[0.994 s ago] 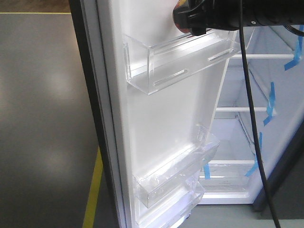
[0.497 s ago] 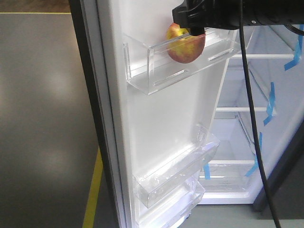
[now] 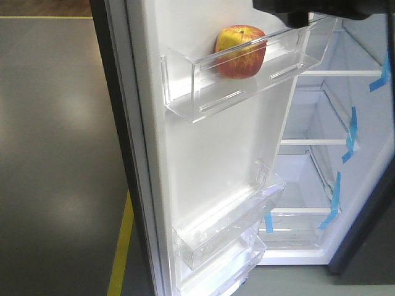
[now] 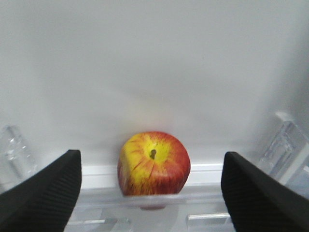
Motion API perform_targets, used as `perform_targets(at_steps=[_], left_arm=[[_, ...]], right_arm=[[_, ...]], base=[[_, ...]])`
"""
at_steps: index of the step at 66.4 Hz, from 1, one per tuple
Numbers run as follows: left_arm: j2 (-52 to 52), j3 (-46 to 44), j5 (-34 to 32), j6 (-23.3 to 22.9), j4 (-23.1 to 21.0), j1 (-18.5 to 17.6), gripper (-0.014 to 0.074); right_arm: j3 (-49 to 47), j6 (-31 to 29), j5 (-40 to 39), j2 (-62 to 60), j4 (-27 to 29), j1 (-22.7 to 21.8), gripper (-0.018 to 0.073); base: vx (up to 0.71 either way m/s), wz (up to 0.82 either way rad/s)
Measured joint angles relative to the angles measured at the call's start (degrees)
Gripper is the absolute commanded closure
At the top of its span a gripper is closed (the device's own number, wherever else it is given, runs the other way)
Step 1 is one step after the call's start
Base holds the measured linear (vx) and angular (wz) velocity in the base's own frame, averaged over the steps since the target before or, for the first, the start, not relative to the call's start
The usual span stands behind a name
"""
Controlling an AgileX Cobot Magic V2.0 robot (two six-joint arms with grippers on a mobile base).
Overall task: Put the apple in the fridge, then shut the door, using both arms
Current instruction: 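Lower the apple into the upper door bin and open the right gripper, then withdraw the open right gripper down and away from the door bin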
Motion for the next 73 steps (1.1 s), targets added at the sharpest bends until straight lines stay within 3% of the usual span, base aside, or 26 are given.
perform_targets(at_steps=[10, 44, 73], left_arm=[[0.0, 0.0, 0.0, 0.0, 0.0, 0.0, 0.0602], [0.0, 0.0, -0.5, 0.0, 0.0, 0.0, 0.0602], [0.0, 0.0, -2.2, -0.3, 0.0, 0.0, 0.0602]], right_arm=[[4.2, 1.5, 3.9, -6.3, 0.0, 0.0, -0.0019], [34.4, 4.0, 4.6, -27.6, -0.1, 0.0, -0.0019], [47.5, 4.1, 11.9, -45.5, -0.1, 0.0, -0.0019]], base=[[0.00, 0.00], [0.00, 0.00], [0.00, 0.00]])
